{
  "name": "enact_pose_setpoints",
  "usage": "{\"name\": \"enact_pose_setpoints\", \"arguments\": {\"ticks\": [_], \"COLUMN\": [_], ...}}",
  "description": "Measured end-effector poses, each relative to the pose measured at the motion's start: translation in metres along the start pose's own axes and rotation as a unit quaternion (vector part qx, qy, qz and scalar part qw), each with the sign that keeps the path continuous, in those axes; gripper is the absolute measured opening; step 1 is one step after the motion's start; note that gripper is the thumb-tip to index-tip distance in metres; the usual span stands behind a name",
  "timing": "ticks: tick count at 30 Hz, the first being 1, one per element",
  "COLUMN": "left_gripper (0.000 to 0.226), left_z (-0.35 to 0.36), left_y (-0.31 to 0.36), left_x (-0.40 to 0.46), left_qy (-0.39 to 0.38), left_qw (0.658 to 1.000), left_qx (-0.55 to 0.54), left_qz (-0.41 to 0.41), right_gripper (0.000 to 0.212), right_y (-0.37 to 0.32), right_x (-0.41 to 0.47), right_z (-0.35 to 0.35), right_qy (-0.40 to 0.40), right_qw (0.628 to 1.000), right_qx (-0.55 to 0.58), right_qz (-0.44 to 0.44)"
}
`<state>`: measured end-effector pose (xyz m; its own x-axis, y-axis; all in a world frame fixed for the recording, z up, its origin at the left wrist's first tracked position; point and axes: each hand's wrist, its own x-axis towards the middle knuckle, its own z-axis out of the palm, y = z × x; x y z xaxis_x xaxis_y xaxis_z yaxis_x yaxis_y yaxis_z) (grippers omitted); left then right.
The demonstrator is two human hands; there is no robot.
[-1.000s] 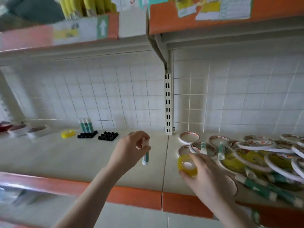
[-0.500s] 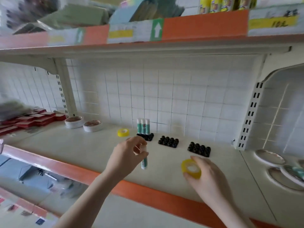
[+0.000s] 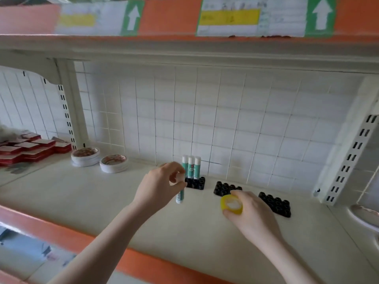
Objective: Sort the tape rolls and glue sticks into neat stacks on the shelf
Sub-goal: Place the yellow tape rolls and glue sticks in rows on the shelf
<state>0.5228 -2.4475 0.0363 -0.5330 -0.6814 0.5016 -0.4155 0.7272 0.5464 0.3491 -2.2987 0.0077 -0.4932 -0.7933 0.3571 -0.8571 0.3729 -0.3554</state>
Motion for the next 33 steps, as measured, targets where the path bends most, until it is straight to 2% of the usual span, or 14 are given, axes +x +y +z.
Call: {"name": "enact_pose_setpoints", "arguments": {"ticks": [6, 14, 27, 33], "left_gripper": [0.018, 0.019, 0.014, 0.022], "left_z": [0.01, 0.038, 0.076, 0.083], "left_y": [0.008, 0.003, -0.016, -0.019], "left_x": [0.059, 0.117, 0.133, 0.131], "left_qy": [-0.008, -0.043, -0.092, -0.107], "left_qw": [0.998, 0.998, 0.994, 0.992], "left_qx": [0.015, 0.014, -0.026, -0.015], "left_qz": [0.053, 0.041, 0.049, 0.064], "right_gripper": [0.05, 0.052, 0.055, 0.056], "right_y": [0.006, 0.005, 0.006, 0.009], "right_x": [0.036, 0.049, 0.049, 0.048], "right_z": [0.004, 0.01, 0.022, 0.027], "right_qy": [-0.009, -0.015, -0.003, 0.002], "right_qw": [1.0, 1.0, 1.0, 1.0], "right_qx": [0.003, 0.0, 0.002, -0.001], "right_qz": [-0.004, -0.003, 0.005, 0.02]}}
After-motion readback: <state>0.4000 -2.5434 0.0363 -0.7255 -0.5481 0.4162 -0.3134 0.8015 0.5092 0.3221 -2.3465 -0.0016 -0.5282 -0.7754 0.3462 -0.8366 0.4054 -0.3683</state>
